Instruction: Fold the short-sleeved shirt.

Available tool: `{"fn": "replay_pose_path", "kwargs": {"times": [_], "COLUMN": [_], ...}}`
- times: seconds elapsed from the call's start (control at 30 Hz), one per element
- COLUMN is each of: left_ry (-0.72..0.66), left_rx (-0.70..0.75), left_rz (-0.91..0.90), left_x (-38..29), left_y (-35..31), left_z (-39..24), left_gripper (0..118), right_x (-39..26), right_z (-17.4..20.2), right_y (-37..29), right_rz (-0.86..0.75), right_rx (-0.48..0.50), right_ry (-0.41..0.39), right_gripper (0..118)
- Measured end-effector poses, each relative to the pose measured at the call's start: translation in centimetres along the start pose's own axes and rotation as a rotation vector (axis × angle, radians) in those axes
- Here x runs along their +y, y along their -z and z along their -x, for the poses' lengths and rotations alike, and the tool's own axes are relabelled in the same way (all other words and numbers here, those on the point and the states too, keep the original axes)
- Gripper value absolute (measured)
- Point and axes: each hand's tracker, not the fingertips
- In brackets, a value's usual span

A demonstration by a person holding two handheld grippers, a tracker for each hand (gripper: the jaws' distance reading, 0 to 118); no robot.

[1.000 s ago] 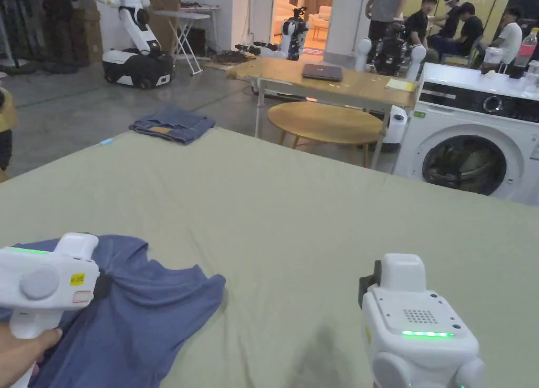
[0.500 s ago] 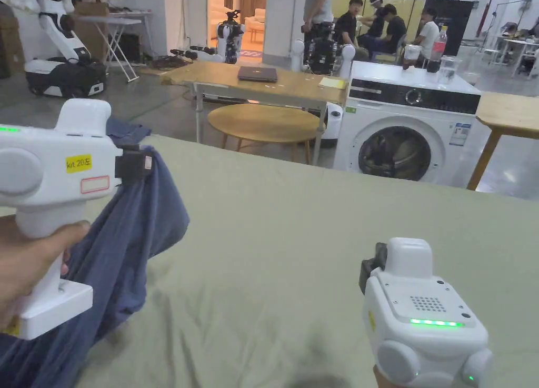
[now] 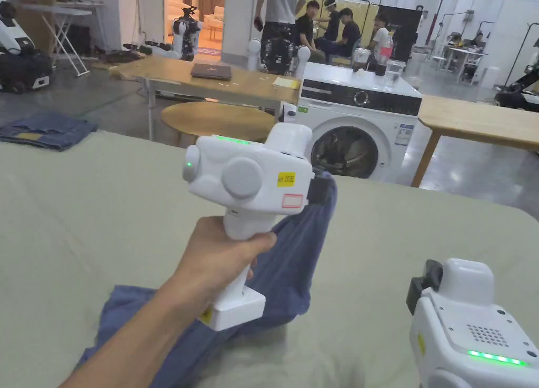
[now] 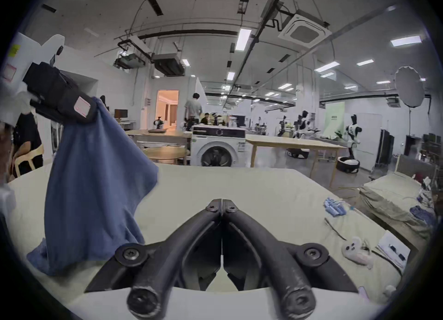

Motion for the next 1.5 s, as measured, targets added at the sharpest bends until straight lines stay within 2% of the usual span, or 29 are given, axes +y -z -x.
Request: {"fn": "replay_pose_path", "kwargs": {"times": [0.1,0.2,0.33,0.47,0.53,0.63,0.7,0.9,0.93,1.0,1.03,1.1,1.33,1.5], "left_ry": [0.016,-0.024,-0.048,-0.079,-0.091,-0.096,-0.085,-0.064,-0.056,-0.031,-0.026,-0.034,-0.129,-0.28], "left_rx": [-0.061,-0.086,-0.127,-0.139,-0.142,-0.102,-0.047,0.128,0.165,0.237,0.266,0.346,0.439,0.453], "left_rz": [0.083,0.177,0.223,0.238,0.223,0.136,0.089,0.013,0.004,0.006,0.005,0.006,0.05,0.09], "left_x": [-2.3,-4.7,-8.0,-8.8,-8.3,-7.1,-6.6,-8.8,-9.5,-11.2,-11.8,-13.4,-16.2,-15.7], "left_y": [3.5,6.9,8.5,8.4,7.3,4.6,2.4,-3.4,-4.1,-5.6,-6.0,-7.3,-9.8,-10.3], "left_z": [-2.8,-4.1,-4.8,-4.6,-4.2,-3.1,-1.9,1.4,1.8,2.7,2.9,3.7,7.9,13.7], "left_gripper": [0,0,0,6,40,41,47,44,37,6,0,0,0,0], "right_x": [-0.7,-1.7,-3.0,-3.6,-3.6,-3.0,-2.4,-1.0,-0.9,-0.8,-0.8,-0.9,-1.2,-1.6], "right_z": [-2.3,-3.9,-5.1,-5.2,-5.1,-4.4,-3.9,-1.5,-1.1,-0.1,0.4,1.5,4.6,6.0], "right_y": [-0.5,-0.9,-1.3,-1.3,-1.4,-1.5,-1.6,-1.6,-1.6,-1.4,-1.4,-1.2,-0.4,0.4], "right_rz": [0.016,0.04,0.069,0.096,0.098,0.088,0.073,0.05,0.047,0.04,0.039,0.035,0.052,0.074], "right_rx": [-0.044,-0.076,-0.091,-0.092,-0.083,-0.068,-0.047,0.003,0.014,0.034,0.039,0.059,0.116,0.145], "right_ry": [-0.01,-0.004,0.007,0.021,0.03,0.034,0.043,0.052,0.054,0.053,0.049,0.043,0.045,0.032], "right_gripper": [0,0,0,0,0,0,0,0,0,0,0,0,0,0]}}
